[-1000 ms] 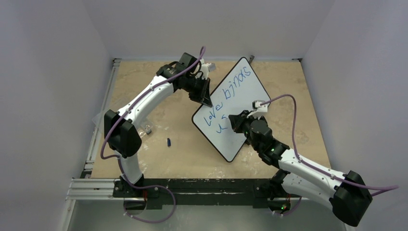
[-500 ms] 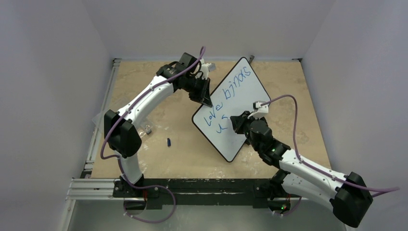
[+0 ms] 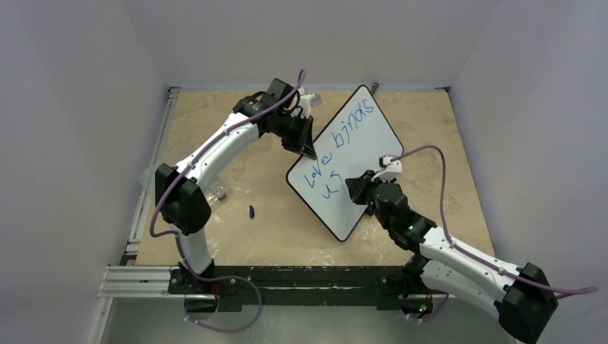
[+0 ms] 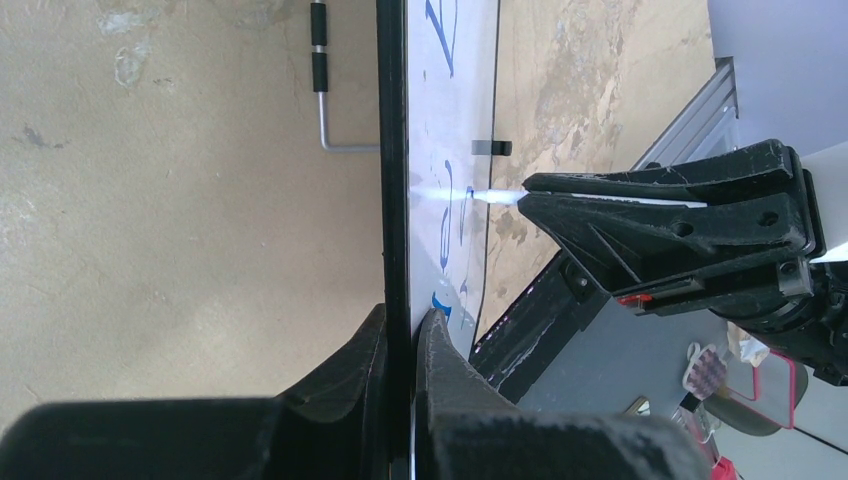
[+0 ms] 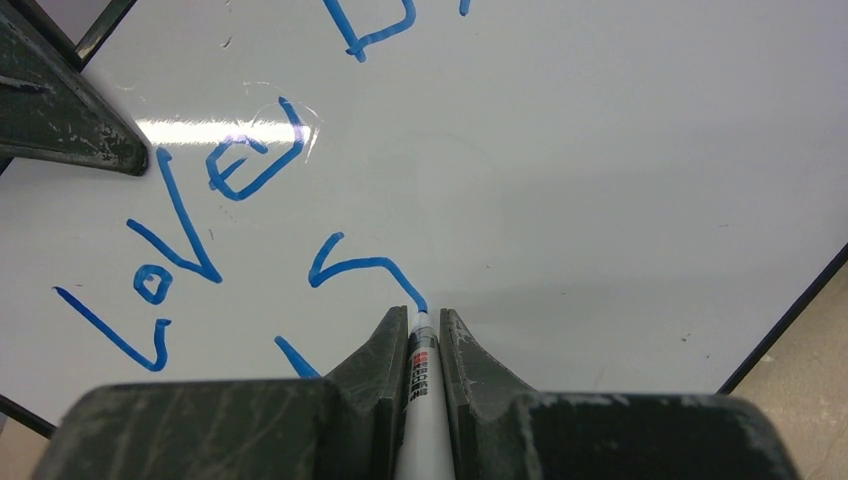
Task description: Write a sentence on the whiteboard
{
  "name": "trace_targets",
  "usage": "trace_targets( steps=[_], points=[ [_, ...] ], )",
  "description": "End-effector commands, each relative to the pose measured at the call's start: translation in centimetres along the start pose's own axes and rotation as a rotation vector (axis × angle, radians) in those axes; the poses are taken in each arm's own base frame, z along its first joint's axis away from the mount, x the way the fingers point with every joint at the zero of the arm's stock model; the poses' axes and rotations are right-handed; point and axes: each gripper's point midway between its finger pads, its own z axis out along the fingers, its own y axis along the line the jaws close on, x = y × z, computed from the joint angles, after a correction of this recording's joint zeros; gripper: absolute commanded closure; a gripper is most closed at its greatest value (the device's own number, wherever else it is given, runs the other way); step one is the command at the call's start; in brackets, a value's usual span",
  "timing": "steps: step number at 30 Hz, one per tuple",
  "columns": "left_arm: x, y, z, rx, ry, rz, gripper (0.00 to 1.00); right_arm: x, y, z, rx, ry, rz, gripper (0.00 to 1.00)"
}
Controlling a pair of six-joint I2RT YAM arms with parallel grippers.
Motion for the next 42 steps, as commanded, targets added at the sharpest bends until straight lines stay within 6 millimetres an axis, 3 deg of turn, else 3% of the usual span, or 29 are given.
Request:
trace_targets(
  steps=[1, 12, 23, 27, 33, 42],
  points=[
    [2.2, 1.5, 2.3, -0.090, 0.075, 0.081, 1.00, 3.4, -0.1, -0.7, -0.045, 0.131, -0.026, 1.00],
    [2.2, 1.5, 2.2, -0.090, 0.075, 0.081, 1.00, 1.6, 3.2, -1.4, -0.191, 0.109, -0.027, 1.00],
    [2.1, 1.5, 2.2, -0.090, 0.072, 0.083, 1.00, -5.9, 4.2, -2.5, -0.134, -0.072, -0.092, 1.00],
    [2.1, 1.4, 2.0, -0.090, 0.068, 0.085, 1.00, -7.6, 3.2, -1.7, -0.038, -0.128, -0.126, 1.00],
    [2.0, 1.3, 1.7, -0.088, 0.063, 0.088, 1.00, -8.6, 1.4, 0.6, 0.079, -0.140, -0.175, 1.00],
    [2.1, 1.5, 1.8, -0.096, 0.066, 0.089, 1.00, -9.9, -2.2, 1.8, 0.092, -0.149, -0.151, 1.00]
  ],
)
